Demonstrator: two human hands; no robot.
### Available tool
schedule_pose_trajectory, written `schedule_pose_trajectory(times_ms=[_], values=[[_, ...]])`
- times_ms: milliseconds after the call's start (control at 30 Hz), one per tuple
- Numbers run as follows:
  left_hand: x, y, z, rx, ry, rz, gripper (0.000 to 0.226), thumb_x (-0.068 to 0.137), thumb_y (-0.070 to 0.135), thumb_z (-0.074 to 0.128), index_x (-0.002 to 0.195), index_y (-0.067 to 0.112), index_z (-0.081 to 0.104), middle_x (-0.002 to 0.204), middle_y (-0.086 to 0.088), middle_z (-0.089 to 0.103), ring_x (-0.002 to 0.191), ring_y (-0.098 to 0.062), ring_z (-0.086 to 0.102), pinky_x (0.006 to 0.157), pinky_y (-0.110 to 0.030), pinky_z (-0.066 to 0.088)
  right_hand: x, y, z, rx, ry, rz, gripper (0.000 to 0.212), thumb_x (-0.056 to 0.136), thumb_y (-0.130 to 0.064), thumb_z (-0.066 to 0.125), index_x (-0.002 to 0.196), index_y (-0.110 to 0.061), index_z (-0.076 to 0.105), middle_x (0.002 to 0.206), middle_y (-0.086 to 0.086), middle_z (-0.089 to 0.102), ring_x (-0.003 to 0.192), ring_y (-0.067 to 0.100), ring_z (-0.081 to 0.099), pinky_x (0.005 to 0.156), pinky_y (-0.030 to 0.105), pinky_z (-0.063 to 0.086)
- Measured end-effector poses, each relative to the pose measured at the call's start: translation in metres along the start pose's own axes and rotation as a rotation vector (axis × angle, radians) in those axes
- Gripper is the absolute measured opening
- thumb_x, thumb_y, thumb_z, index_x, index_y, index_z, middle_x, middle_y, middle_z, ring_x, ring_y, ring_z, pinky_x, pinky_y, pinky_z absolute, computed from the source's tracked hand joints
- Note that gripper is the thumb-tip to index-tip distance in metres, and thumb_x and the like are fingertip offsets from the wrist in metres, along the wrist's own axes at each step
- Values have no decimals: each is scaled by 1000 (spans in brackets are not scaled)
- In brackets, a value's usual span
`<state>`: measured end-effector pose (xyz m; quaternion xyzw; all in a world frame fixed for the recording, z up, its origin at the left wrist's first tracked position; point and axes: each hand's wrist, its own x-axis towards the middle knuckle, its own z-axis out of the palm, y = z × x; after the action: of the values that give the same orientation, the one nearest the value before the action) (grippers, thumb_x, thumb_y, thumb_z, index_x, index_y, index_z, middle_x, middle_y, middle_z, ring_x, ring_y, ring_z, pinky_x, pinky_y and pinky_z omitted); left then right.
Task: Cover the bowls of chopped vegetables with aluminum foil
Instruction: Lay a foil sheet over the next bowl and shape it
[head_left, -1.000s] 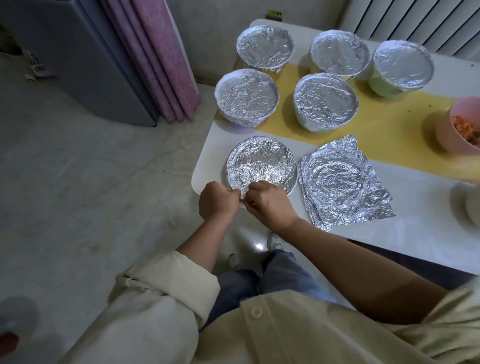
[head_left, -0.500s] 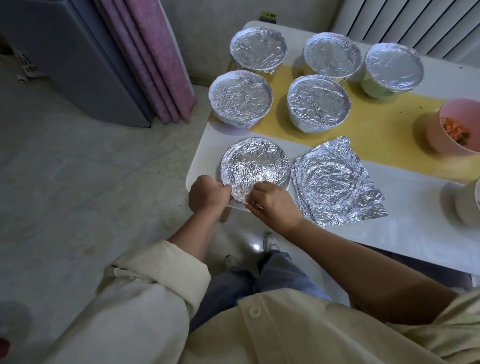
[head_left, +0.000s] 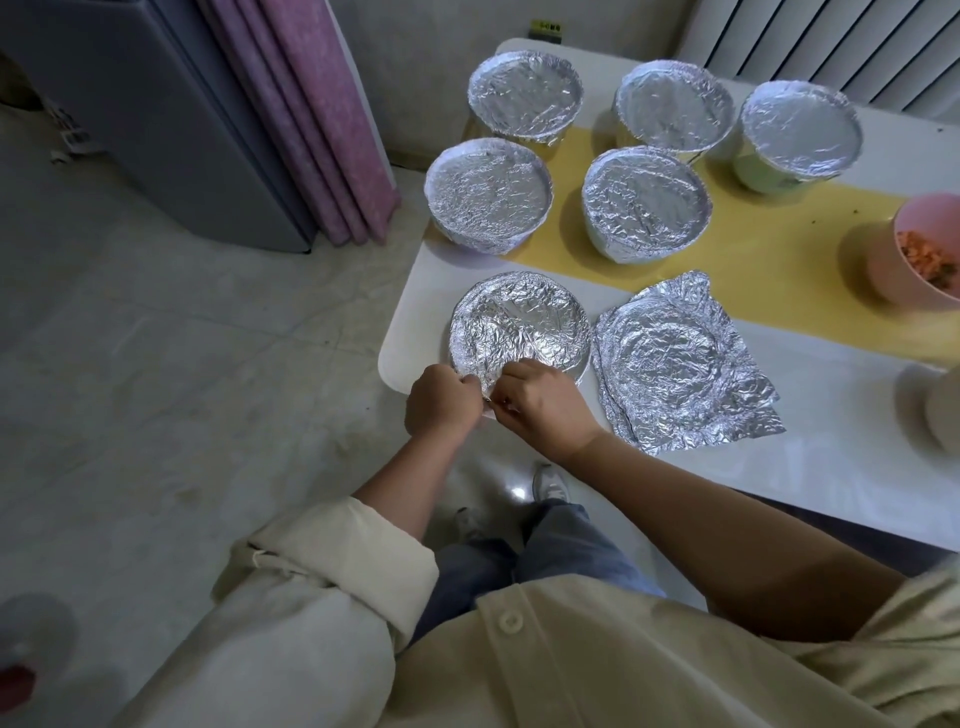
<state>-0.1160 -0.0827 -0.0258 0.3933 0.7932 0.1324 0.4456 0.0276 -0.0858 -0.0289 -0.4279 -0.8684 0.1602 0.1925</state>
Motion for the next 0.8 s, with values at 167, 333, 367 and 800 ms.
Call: schedule_pose_trajectory(times_ms=[167,333,367,800], values=[[-10,8,-4,-62,-103,-40,33,93,24,48,85,0,69,57,-5,71,57,-24,73,77,-43,61,0,-2,-1,17,8,-16,22,83,-21,57,65,-8,59,68,6,56,63,27,56,49,33,46],[-7,11,-5,-44,-78,-4,30,95,20,46,85,-1,66,55,-5,71,58,-25,73,79,-43,61,1,1,2,18,39,21,25,85,-22,57,66,-7,60,69,6,56,62,27,56,48,36,47],[-7,10,-6,-28,-79,-4,30,93,22,46,84,1,66,57,-5,71,59,-25,73,80,-42,60,0,1,2,21,41,19,28,86,-25,52,66,-7,61,69,6,57,63,27,57,48,37,48],[-4,20,-20,153,-9,46,40,92,42,44,77,8,59,69,-8,71,65,-25,68,77,-33,54,-11,11,-6,-4,30,-30,13,81,-6,69,71,-7,62,73,6,58,67,26,56,56,37,49]])
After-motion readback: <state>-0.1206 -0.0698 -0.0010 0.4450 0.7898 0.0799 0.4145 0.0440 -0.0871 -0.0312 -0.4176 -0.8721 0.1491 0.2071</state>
